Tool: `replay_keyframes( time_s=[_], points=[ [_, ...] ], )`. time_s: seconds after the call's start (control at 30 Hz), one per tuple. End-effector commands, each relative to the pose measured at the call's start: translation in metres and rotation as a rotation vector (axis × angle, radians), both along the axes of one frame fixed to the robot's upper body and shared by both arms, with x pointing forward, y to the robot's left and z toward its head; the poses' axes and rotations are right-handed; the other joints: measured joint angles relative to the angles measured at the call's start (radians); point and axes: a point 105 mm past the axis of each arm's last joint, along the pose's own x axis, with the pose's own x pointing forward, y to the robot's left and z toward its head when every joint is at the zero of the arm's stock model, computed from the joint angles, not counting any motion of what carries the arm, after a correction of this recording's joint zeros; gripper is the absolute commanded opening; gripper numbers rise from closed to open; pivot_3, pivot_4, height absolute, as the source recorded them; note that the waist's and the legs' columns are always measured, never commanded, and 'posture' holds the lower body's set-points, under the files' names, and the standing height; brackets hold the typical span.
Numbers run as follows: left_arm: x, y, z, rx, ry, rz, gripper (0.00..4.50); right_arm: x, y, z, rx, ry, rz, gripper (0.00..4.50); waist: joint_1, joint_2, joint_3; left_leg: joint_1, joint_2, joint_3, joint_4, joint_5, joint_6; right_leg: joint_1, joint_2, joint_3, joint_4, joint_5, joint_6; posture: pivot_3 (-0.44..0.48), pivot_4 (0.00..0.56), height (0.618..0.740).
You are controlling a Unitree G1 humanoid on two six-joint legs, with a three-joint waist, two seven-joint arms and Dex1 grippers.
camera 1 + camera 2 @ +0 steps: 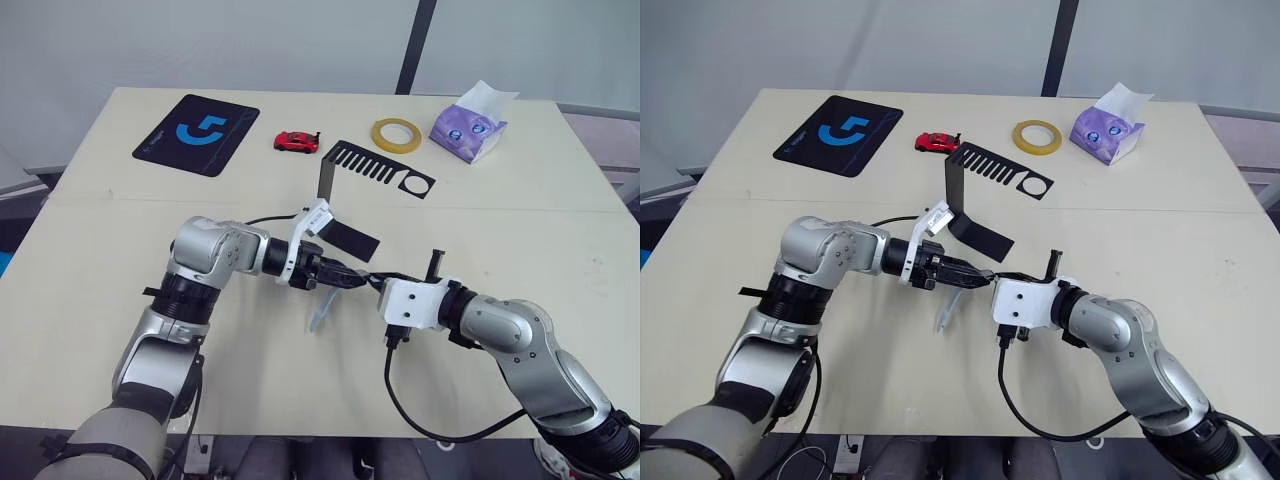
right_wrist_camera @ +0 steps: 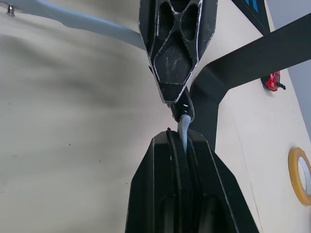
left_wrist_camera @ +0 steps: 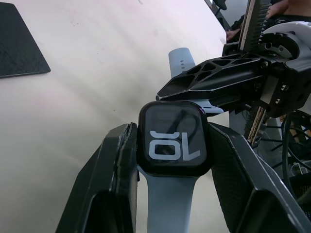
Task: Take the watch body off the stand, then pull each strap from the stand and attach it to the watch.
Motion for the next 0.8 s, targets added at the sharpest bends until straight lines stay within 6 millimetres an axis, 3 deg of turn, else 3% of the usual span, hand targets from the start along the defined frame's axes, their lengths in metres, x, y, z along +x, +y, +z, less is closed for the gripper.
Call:
replay_keyframes(
  time_s=[0.03,0.8],
  points=[
    [-0.0124,-0.0131,0.0126,-0.062,-0.015,-0.081,1.72,-0.0003,0.0032,0.0107,0.011,-0.042,0.009,0.0,0.0,0.0,0.0,0.0,0.0,0.0,0.0,0.0,0.0,0.0,0.0,0.0,0.0,0.0,0.0,0.0,0.15,0.738],
    [-0.012,-0.0145,0.0132,-0.067,-0.014,-0.076,1.72,0.0019,0.0043,0.0101,0.013,-0.036,0.001,0.0,0.0,0.0,0.0,0.0,0.0,0.0,0.0,0.0,0.0,0.0,0.0,0.0,0.0,0.0,0.0,0.0,0.15,0.738]
  ],
)
